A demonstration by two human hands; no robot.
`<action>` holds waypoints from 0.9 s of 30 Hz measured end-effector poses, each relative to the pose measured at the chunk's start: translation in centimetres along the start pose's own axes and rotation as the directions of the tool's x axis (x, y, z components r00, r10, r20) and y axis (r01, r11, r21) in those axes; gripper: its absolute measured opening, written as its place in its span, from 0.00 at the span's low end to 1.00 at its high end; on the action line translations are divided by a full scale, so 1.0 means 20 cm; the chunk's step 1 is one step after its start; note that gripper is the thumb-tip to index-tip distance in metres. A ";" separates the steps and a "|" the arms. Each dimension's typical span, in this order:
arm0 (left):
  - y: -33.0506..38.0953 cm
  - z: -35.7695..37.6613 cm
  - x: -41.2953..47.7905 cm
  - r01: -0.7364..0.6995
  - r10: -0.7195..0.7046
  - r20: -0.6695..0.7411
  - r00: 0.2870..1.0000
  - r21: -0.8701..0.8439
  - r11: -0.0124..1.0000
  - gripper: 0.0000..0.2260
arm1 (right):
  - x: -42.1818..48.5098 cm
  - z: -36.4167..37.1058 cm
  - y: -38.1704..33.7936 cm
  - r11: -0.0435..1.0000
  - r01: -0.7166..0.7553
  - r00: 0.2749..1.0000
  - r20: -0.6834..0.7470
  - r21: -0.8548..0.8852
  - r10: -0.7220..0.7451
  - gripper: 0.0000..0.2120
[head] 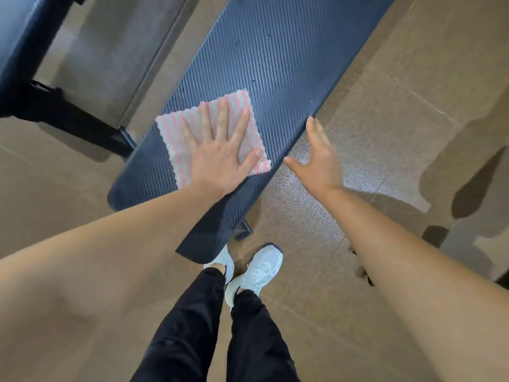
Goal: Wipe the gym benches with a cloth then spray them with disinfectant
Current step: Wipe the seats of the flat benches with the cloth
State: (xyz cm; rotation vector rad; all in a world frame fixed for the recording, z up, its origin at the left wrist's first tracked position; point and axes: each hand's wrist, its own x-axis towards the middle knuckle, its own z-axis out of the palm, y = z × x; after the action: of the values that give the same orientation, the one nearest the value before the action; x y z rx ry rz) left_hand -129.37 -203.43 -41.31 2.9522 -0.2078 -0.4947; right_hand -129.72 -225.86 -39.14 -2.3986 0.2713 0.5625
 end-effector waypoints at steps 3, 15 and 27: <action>0.10 0.04 -0.07 -0.180 0.179 0.027 0.983 0.022 0.983 0.37 | 0.01 -0.04 0.01 0.993 -0.017 0.998 0.057 -0.113 0.023 0.44; -0.06 -0.07 0.20 -0.435 0.436 -0.004 0.900 0.079 0.897 0.33 | 0.08 -0.24 -0.11 0.821 0.111 0.970 0.242 -0.560 0.034 0.39; -0.04 -0.22 0.56 0.038 -0.037 -0.013 0.999 0.017 0.999 0.32 | 0.13 -0.31 -0.04 0.836 0.203 0.939 0.342 -0.509 -0.019 0.35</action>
State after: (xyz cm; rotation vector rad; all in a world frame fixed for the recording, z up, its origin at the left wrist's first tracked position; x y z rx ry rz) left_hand -117.34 -204.01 -40.91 2.9807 -0.1566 -0.4806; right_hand -125.13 -229.34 -35.72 -2.7684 -0.2077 1.0831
